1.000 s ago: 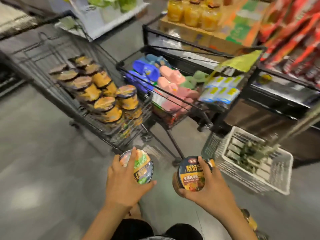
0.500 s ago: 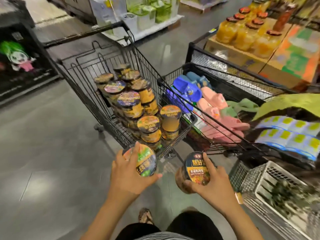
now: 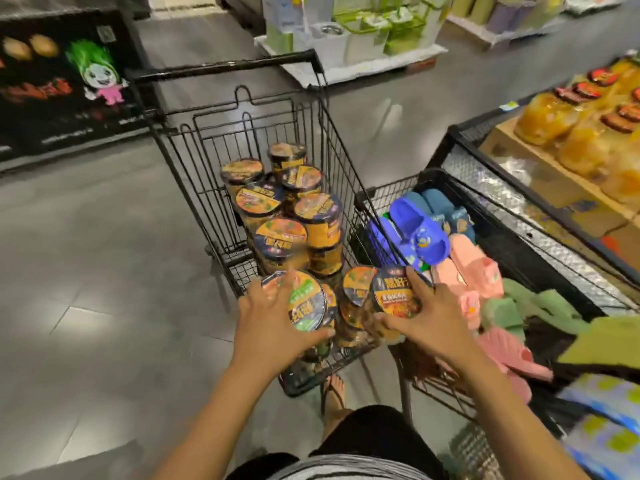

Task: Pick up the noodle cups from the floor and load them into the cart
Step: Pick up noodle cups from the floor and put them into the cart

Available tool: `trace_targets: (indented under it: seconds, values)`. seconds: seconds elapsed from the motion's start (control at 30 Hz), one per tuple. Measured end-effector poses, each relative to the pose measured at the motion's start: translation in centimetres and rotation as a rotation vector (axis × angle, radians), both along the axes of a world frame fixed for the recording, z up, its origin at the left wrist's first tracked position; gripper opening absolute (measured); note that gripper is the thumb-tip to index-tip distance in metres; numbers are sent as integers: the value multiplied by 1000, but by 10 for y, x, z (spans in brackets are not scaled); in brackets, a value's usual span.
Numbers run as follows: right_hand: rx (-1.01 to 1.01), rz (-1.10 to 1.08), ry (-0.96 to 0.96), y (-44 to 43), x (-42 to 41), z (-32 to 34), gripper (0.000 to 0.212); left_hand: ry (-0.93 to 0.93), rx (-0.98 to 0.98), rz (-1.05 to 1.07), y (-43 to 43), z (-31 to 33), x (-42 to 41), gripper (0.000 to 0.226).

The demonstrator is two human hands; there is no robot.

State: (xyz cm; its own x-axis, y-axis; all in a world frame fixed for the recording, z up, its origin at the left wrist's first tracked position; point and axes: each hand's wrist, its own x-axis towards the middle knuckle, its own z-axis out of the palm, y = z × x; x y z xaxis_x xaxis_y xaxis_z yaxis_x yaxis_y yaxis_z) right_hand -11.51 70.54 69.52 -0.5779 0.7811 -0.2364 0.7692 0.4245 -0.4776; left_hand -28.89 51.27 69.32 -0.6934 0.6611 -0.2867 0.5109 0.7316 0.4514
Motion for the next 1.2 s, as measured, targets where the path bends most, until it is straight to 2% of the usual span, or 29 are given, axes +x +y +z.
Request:
trace_targets:
  seconds: [0.2, 0.33, 0.53, 0.77, 1.07, 1.2]
  values:
    - [39, 221, -139, 73, -56, -14, 125, -8, -88, 74, 50, -15, -13, 118]
    - [-10, 311, -177, 86, -78, -31, 118, -1, -159, 118, 71, -27, -12, 117]
    - [-33, 387, -220, 85, -79, -57, 126, 10, -281, 144, 82, -51, -6, 118]
    - [6, 395, -178, 90, -76, -62, 137, 18, -291, 193, 84, -57, -3, 116]
    - [-10, 332, -132, 88, -67, -57, 121, 66, -253, 224, 80, -51, 3, 108]
    - [4, 313, -82, 82, -63, -55, 126, 101, -238, 215, 75, -45, 3, 103]
